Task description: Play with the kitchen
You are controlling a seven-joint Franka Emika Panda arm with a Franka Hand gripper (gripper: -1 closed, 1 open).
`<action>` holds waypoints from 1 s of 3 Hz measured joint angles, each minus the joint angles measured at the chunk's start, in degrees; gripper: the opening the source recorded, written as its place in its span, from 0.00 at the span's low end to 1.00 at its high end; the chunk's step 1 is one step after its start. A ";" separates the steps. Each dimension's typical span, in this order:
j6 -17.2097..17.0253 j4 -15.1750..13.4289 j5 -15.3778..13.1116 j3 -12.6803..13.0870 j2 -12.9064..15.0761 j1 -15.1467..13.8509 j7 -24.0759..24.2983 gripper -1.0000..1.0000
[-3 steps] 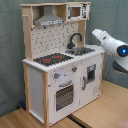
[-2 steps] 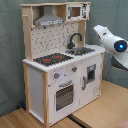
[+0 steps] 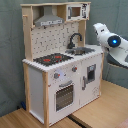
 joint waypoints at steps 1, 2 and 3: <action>-1.17 2.25 1.77 0.02 1.99 -2.91 3.47 1.00; -3.56 5.61 4.17 -0.01 4.04 -5.94 5.42 1.00; -7.02 9.88 7.03 -0.05 6.05 -8.92 6.70 1.00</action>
